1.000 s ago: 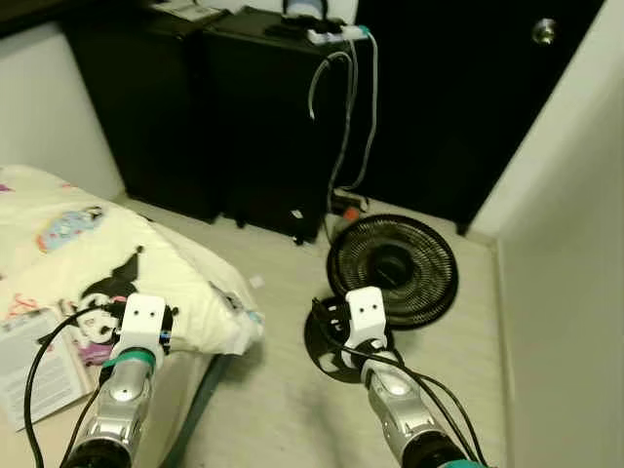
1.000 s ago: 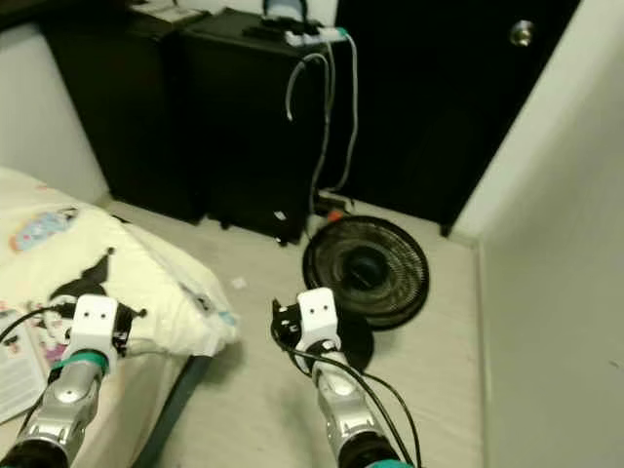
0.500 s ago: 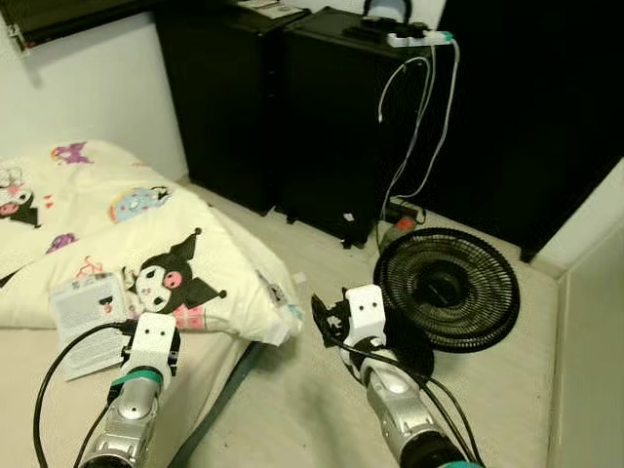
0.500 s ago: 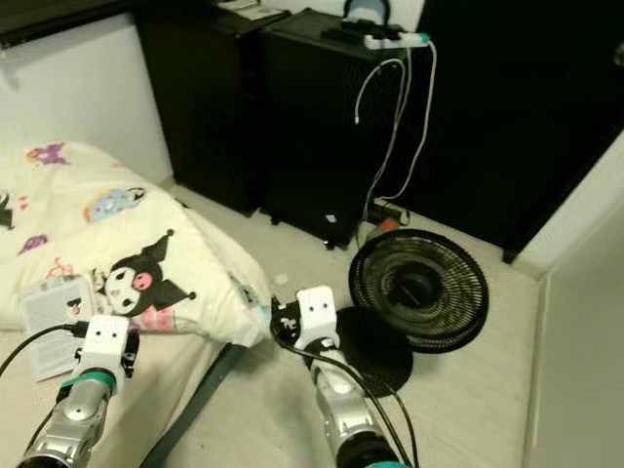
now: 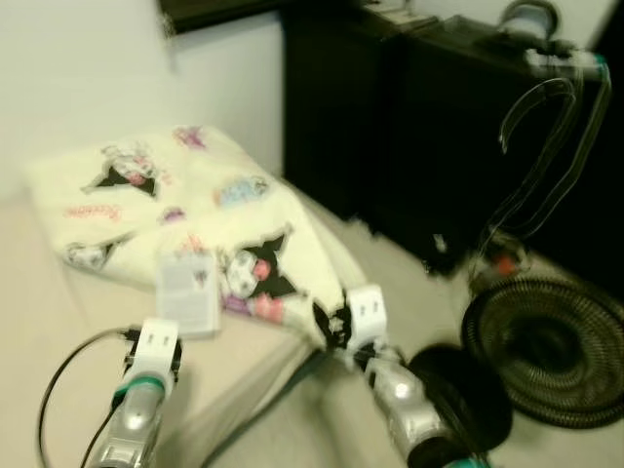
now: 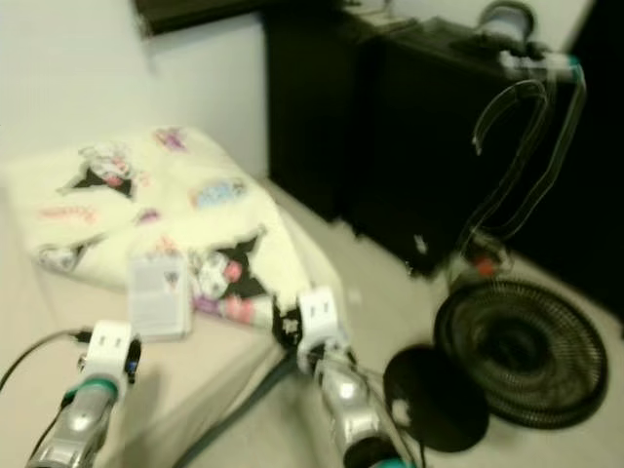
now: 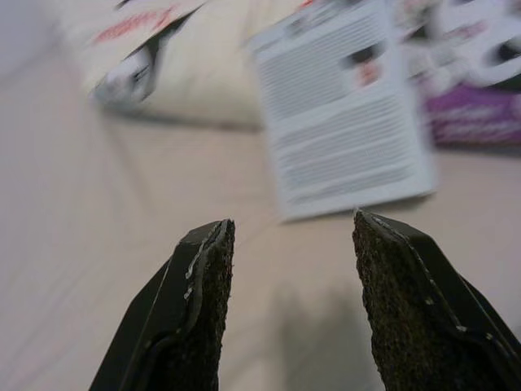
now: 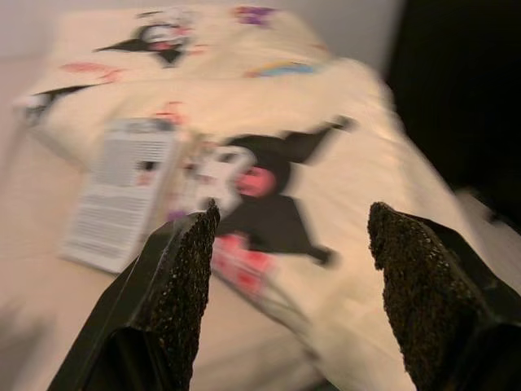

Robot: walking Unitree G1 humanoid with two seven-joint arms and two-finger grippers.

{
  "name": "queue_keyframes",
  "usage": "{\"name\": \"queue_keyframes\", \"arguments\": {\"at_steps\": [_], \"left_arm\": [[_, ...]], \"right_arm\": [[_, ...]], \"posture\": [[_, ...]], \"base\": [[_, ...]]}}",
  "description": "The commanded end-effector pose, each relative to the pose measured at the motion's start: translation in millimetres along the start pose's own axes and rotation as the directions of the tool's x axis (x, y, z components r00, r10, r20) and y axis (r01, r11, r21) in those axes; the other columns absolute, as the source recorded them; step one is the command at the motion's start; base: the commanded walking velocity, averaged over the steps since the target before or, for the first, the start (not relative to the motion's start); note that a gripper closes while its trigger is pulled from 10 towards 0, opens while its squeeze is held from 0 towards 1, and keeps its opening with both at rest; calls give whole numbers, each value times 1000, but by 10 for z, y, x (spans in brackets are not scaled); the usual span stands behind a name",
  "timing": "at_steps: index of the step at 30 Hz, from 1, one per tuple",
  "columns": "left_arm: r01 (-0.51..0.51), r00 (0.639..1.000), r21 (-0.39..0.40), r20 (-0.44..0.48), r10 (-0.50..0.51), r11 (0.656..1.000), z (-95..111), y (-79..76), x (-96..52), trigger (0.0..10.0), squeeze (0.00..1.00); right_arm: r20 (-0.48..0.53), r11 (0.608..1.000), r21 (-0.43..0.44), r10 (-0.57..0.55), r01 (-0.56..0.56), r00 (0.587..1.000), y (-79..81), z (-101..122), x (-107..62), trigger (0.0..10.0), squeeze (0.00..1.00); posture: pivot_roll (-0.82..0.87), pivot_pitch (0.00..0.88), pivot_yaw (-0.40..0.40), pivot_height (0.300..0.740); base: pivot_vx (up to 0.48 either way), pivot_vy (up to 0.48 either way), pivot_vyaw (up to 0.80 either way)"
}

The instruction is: Clean up the room

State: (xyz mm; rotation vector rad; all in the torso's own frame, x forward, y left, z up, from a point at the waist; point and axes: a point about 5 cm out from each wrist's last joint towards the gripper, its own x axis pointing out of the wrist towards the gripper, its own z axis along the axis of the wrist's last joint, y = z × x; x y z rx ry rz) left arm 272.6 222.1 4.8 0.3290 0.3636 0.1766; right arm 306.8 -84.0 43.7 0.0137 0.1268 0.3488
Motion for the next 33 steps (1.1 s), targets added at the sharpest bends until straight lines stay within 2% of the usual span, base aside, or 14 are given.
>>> {"name": "queue_keyframes", "arguments": {"at_steps": [1,26,33], "left_arm": [[-2,1000,2,-20,2,1000,-34,-7,-8,10000,0],[0,1000,0,-23,0,1000,-22,-51,-5,10000,0],[-12,999,-20,-35,11,1000,-26,-38,4,10000,0]], "right_arm": [[-30,1000,5,4,-4,1000,21,-72,-32,10000,0],[-41,1000,5,12,-11,999,27,-93,-38,10000,0],[-34,999,35,16,-15,999,43,-91,-36,10000,0]], "posture": [[104,0,6,740],[111,0,0,740],[111,0,-2,740]], "base": [[0,0,800],[0,0,800],[0,-378,238]]}}
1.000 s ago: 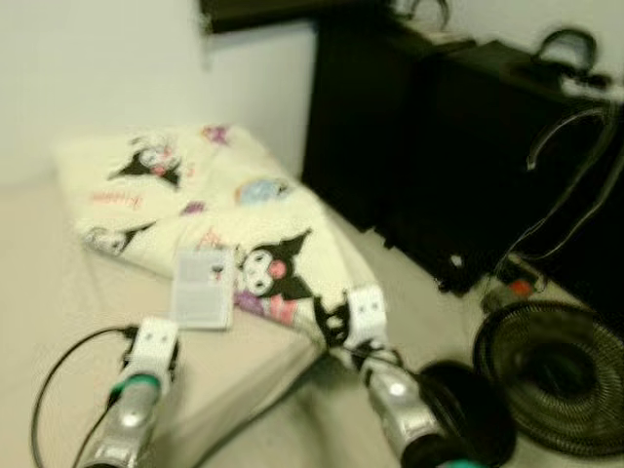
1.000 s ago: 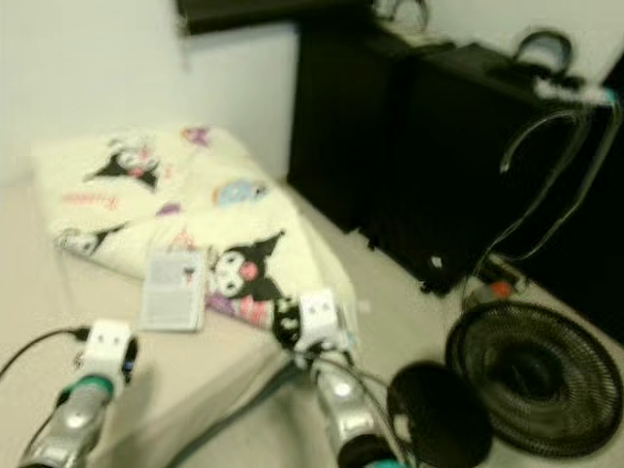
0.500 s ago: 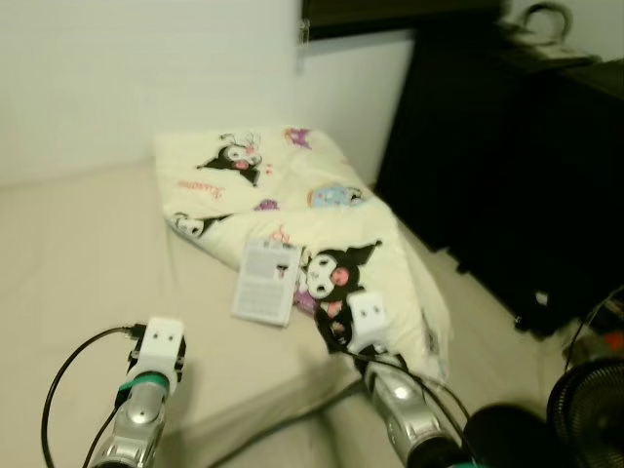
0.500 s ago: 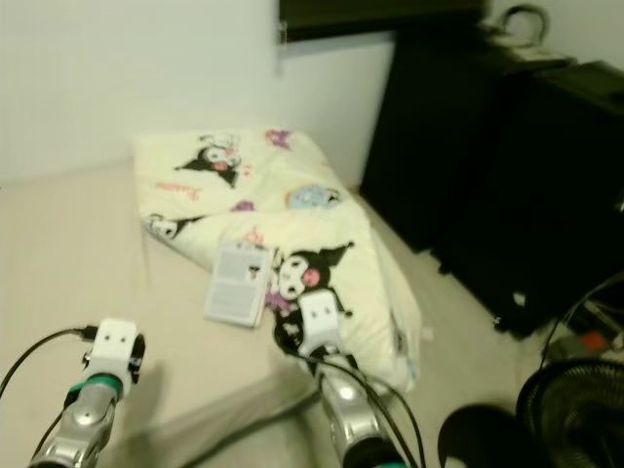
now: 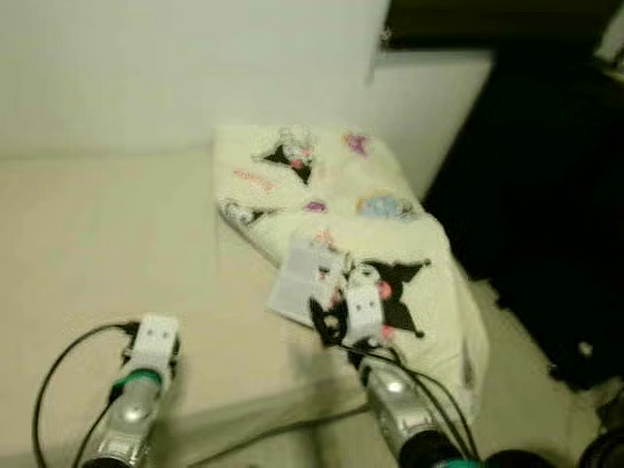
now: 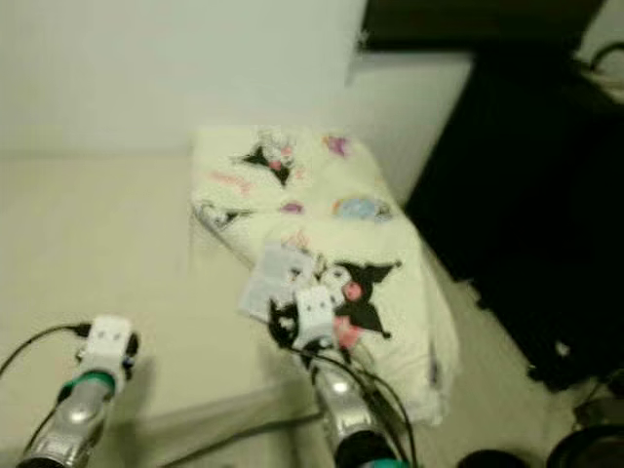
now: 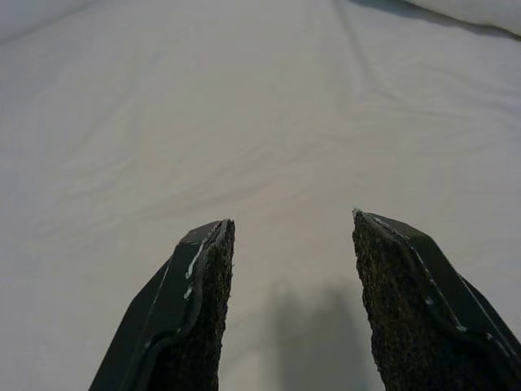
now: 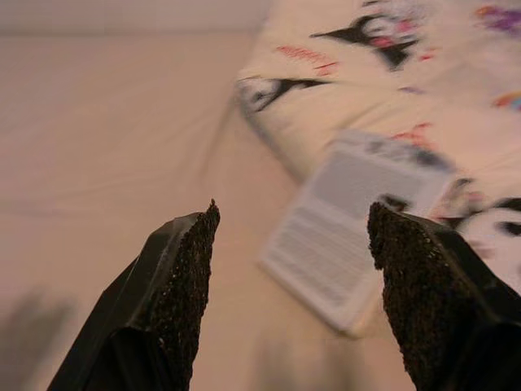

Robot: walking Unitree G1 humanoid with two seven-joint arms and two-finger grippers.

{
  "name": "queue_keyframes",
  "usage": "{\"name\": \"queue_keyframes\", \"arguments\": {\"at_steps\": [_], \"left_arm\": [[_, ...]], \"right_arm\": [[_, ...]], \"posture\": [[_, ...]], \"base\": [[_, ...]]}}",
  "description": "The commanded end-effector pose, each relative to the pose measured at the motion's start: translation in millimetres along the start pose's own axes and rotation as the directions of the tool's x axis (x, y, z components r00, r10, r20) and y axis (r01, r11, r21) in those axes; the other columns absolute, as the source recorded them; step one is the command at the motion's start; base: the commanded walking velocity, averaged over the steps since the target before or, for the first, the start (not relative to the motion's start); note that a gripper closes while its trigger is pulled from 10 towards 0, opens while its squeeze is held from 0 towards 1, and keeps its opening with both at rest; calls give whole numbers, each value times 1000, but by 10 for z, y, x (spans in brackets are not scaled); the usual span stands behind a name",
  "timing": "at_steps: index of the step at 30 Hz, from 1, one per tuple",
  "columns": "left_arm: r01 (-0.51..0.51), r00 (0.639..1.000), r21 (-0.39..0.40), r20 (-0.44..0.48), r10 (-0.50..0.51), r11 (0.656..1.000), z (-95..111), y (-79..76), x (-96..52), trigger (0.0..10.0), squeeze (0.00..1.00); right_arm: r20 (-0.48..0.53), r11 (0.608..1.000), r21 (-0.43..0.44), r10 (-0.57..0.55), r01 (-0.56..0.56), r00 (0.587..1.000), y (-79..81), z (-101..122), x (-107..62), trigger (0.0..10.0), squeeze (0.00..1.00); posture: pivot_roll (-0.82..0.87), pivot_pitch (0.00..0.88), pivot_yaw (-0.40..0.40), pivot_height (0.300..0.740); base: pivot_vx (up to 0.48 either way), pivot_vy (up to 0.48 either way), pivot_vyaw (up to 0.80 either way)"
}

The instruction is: Clean up the room

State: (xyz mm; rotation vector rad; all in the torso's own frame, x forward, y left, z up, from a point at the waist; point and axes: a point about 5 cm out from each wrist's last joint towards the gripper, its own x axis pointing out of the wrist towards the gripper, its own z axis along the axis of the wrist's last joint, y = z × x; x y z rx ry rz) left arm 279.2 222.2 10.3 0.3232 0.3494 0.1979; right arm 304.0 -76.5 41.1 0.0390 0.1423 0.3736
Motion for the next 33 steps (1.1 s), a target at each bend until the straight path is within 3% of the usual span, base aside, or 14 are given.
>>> {"name": "queue_keyframes", "arguments": {"at_steps": [1,15,33], "left_arm": [[9,999,-9,-45,-10,1000,-100,-49,-41,10000,0],[2,998,-15,-56,-3,1000,-106,-40,-35,10000,0],[-15,997,-43,-75,12,999,-128,-3,-27,10000,0]], "right_arm": [[-23,1000,9,-11,11,1000,-37,-63,-40,10000,0],[-28,1000,17,-9,10,1000,-46,-78,-51,10000,0],[-39,1000,22,-4,5,999,-31,-102,-58,10000,0]], "posture": [[111,0,-2,740],[111,0,-3,740],[115,0,-2,740]], "base": [[0,-439,0],[0,-405,0],[0,0,0]]}}
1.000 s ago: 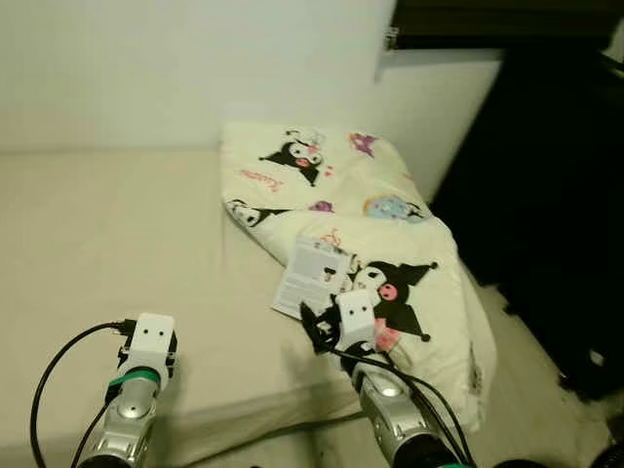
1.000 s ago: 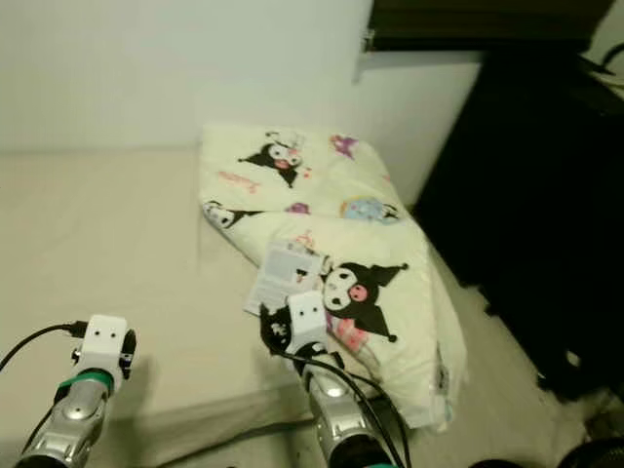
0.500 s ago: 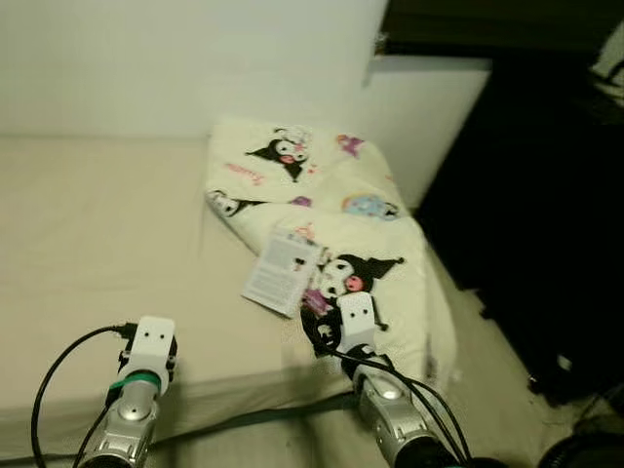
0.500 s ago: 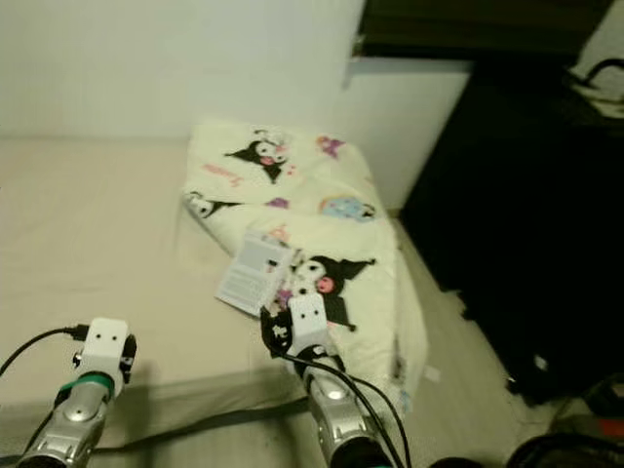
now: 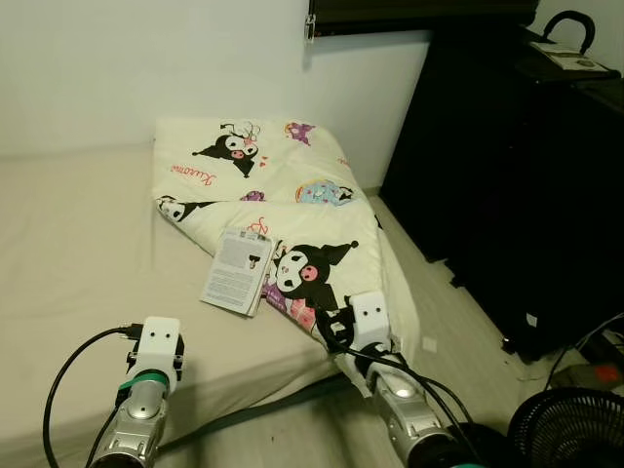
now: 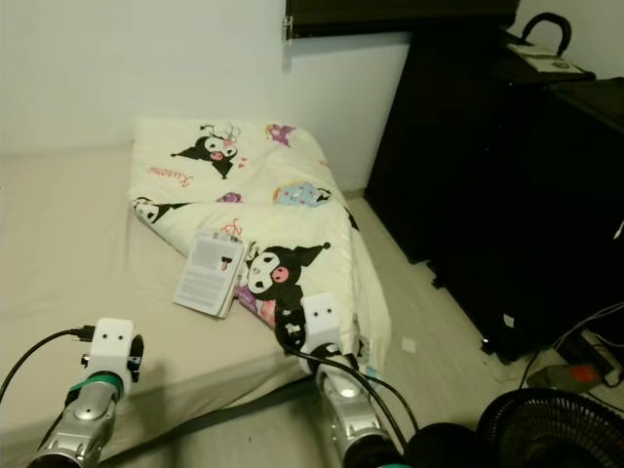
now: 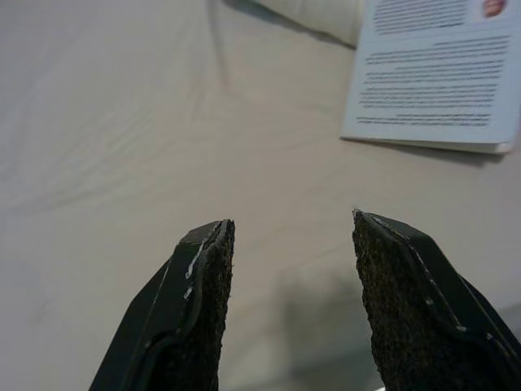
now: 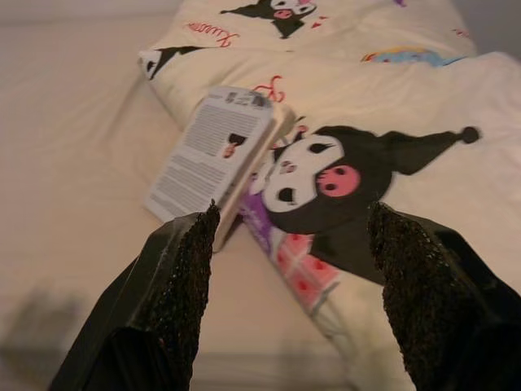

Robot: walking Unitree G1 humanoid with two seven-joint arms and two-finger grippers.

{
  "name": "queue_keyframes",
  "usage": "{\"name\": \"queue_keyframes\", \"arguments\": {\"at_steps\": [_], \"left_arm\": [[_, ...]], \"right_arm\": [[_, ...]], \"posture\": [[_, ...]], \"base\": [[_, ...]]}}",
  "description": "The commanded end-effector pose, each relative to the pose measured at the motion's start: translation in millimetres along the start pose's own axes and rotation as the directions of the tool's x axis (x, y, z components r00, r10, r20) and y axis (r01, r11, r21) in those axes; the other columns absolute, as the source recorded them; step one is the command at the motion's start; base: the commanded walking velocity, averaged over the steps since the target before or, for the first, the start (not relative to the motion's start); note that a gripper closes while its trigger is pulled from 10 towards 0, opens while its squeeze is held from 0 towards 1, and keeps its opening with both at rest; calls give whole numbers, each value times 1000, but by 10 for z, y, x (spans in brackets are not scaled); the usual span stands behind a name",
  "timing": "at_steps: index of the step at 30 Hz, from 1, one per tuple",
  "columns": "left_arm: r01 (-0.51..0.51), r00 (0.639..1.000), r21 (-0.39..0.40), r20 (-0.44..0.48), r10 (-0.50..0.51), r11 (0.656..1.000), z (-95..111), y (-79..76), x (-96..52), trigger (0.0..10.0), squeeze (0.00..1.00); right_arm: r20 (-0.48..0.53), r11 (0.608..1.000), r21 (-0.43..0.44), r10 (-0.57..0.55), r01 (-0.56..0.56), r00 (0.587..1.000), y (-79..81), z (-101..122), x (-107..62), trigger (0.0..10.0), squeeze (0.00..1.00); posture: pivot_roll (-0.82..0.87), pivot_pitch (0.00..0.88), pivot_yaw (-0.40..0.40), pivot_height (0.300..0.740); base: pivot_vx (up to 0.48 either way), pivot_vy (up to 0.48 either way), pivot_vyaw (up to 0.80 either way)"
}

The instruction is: Clean up the room

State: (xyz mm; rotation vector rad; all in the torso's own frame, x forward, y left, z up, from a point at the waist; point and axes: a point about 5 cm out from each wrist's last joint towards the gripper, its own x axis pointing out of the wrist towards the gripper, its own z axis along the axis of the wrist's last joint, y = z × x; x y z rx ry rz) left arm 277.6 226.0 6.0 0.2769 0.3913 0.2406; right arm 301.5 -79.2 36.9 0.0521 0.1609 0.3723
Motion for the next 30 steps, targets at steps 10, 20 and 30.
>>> {"name": "queue_keyframes", "arguments": {"at_steps": [10,20,30], "left_arm": [[174,968,246,137,-212,953,79,-162,-88,10000,0],[179,907,498,250,-338,848,367,-230,-33,10000,0],[113,867,658,301,-398,744,586,-218,47,10000,0]], "right_arm": [[-44,992,74,-98,101,994,-169,-90,-66,10000,0],[19,982,119,-149,146,989,-280,91,-5,10000,0],[126,971,195,-162,135,979,-288,386,68,10000,0]], "posture": [[114,0,-7,740],[104,10,-11,695],[83,34,-18,650]], "base": [[0,0,0],[0,0,0],[0,0,0]]}}
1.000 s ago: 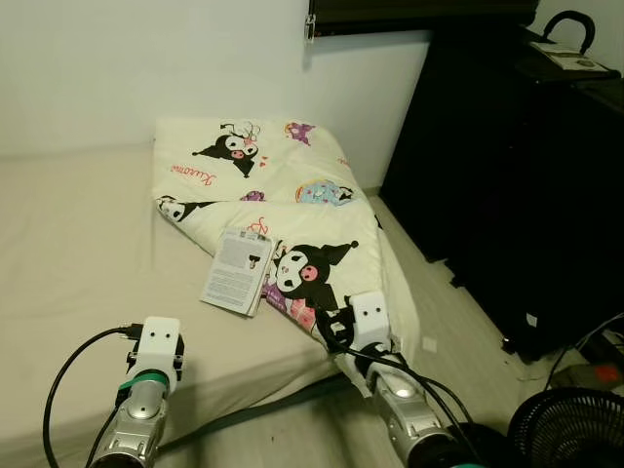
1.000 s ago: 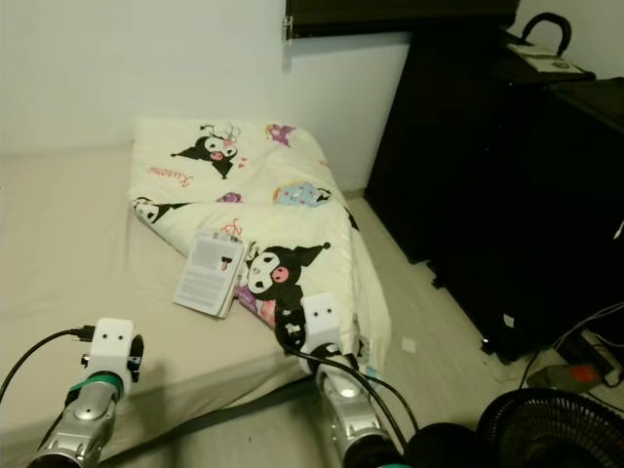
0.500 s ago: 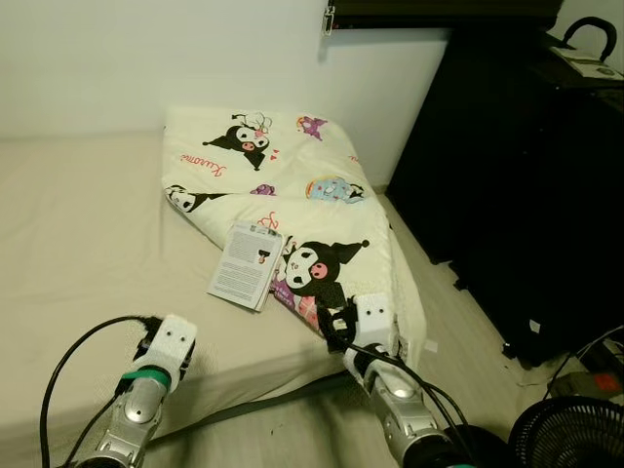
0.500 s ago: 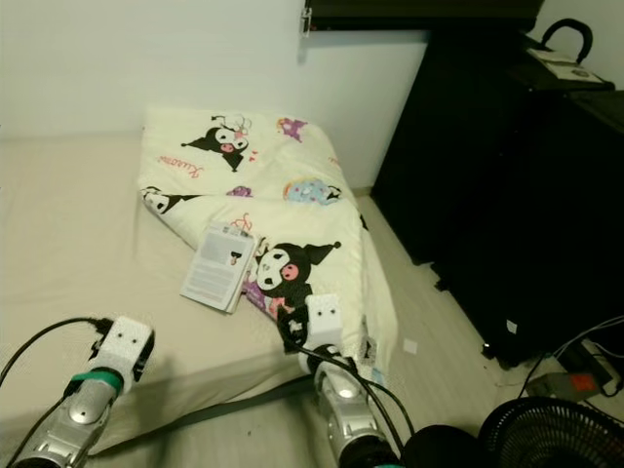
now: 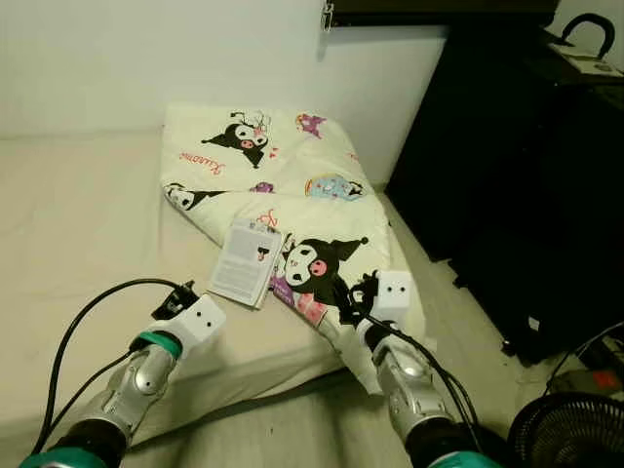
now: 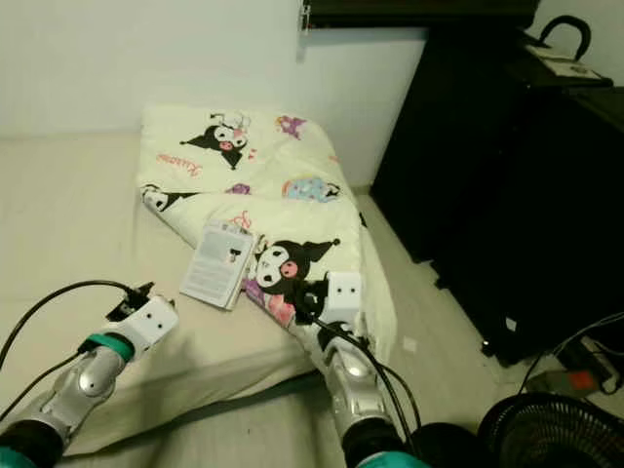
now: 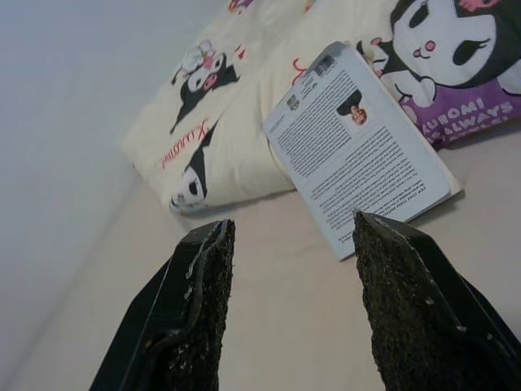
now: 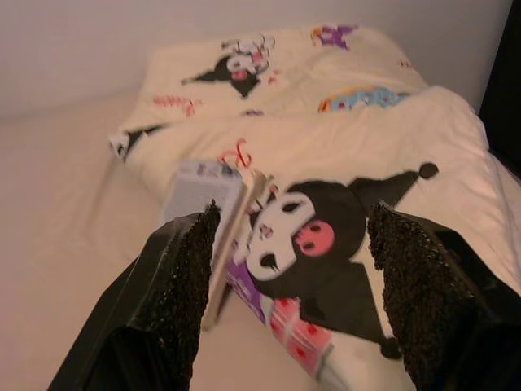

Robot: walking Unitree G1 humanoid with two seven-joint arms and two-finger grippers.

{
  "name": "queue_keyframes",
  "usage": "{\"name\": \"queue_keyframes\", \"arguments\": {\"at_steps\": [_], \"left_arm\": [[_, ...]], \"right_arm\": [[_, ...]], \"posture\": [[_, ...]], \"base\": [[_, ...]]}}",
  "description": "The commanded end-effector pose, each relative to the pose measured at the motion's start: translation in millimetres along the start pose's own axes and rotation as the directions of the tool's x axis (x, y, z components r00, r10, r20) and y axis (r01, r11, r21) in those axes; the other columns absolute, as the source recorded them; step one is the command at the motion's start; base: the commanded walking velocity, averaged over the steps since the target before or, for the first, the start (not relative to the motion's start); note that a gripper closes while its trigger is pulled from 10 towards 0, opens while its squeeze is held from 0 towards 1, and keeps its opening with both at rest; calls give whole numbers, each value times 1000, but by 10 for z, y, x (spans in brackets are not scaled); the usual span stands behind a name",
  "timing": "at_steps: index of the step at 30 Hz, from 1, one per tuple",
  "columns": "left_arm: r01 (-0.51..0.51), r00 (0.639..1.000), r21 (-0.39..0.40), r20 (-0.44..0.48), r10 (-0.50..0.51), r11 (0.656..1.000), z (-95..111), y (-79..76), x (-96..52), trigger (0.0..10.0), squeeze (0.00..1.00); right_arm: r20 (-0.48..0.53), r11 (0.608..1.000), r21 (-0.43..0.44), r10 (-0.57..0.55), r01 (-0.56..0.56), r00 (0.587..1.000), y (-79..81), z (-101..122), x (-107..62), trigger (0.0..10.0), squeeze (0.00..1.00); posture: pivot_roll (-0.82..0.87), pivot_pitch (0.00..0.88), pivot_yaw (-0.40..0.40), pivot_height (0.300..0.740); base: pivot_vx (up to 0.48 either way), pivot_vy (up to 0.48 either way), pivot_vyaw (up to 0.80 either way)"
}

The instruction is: Clean up the room

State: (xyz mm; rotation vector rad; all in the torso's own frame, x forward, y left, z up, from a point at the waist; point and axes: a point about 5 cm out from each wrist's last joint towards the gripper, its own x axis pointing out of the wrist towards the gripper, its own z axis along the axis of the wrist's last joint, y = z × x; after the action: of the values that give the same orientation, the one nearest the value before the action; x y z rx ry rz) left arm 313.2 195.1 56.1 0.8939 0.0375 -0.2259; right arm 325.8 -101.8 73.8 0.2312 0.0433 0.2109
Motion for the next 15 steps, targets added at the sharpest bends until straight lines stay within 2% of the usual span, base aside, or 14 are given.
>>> {"name": "queue_keyframes", "arguments": {"at_steps": [1,4,8,15], "left_arm": [[28,1000,19,-5,-28,999,-30,-63,-27,10000,0],[16,1000,61,1,-16,998,-15,24,27,10000,0],[11,1000,90,7,-12,996,-2,57,58,10000,0],[-11,1000,72,-15,12,997,-19,57,65,10000,0]], "right_arm": [[-12,1000,19,-10,10,1000,-27,-16,-17,10000,0],[34,999,50,-4,2,999,19,117,30,10000,0],[52,997,71,-10,6,999,19,185,46,10000,0],[53,997,78,-10,6,999,14,199,21,10000,0]], "posture": [[83,34,-18,650],[75,41,-19,635],[67,44,-21,615],[64,48,-24,590]], "base": [[0,0,0],[0,0,0],[0,0,0],[0,0,0]]}}
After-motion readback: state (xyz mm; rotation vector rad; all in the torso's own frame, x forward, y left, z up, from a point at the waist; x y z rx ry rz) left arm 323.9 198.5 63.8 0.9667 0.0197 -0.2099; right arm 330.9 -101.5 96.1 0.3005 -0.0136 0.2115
